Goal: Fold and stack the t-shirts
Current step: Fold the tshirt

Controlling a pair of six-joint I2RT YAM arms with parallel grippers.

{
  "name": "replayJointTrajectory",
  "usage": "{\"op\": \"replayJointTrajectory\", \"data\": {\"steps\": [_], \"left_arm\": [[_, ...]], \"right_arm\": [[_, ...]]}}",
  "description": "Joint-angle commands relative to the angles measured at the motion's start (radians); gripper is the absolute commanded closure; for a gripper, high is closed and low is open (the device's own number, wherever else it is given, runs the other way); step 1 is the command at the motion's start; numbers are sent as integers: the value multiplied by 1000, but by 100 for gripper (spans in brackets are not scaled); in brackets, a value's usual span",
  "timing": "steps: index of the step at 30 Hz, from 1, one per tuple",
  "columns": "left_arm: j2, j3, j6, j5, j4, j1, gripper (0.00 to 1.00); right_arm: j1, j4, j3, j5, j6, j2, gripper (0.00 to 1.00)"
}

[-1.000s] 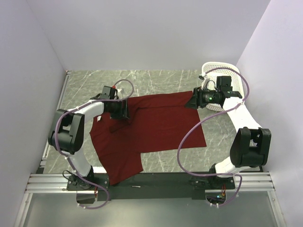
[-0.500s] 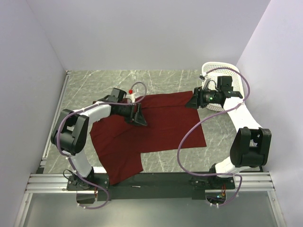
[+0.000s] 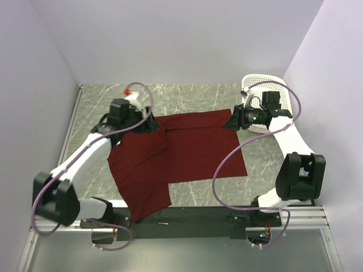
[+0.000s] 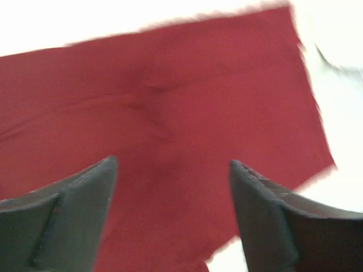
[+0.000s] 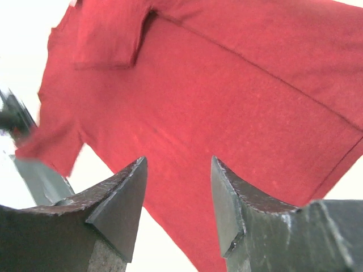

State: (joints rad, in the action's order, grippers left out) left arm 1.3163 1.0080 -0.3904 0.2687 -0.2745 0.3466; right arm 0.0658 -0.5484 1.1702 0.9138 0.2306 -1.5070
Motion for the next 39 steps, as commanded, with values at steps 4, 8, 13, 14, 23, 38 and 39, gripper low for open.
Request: {"op": "replayJointTrajectory", "data": {"steps": [4,8,13,14,23,38,39], "left_arm": [[-349,-164,-195,-308,-26,-199,1],[-428,-219,-402,-189,-257,-296,1],[-402,-313,-583,-77,-446,-302,19],[-404,-319,-590,-68,-460,-302,21],[-620,-164,-340,-194,-408,-302,10],[-804,-257,-346,-129,-486,-302,5],[-802,-250,-344,-123,-497,-302,5]], "right_arm": [[-119,-345,-33,82,668,117,38],[-300,-286,-219,-83,860,246,37],[-609,-150,-394,-89,885,392,31],[-680,-119,-409,-92,869,404,30],[-1398,197,-322,-493,659,141,43],[-1459,381,-310,-679,590,-85,46],[-1459,384,-302,-687,587,-99,46]]}}
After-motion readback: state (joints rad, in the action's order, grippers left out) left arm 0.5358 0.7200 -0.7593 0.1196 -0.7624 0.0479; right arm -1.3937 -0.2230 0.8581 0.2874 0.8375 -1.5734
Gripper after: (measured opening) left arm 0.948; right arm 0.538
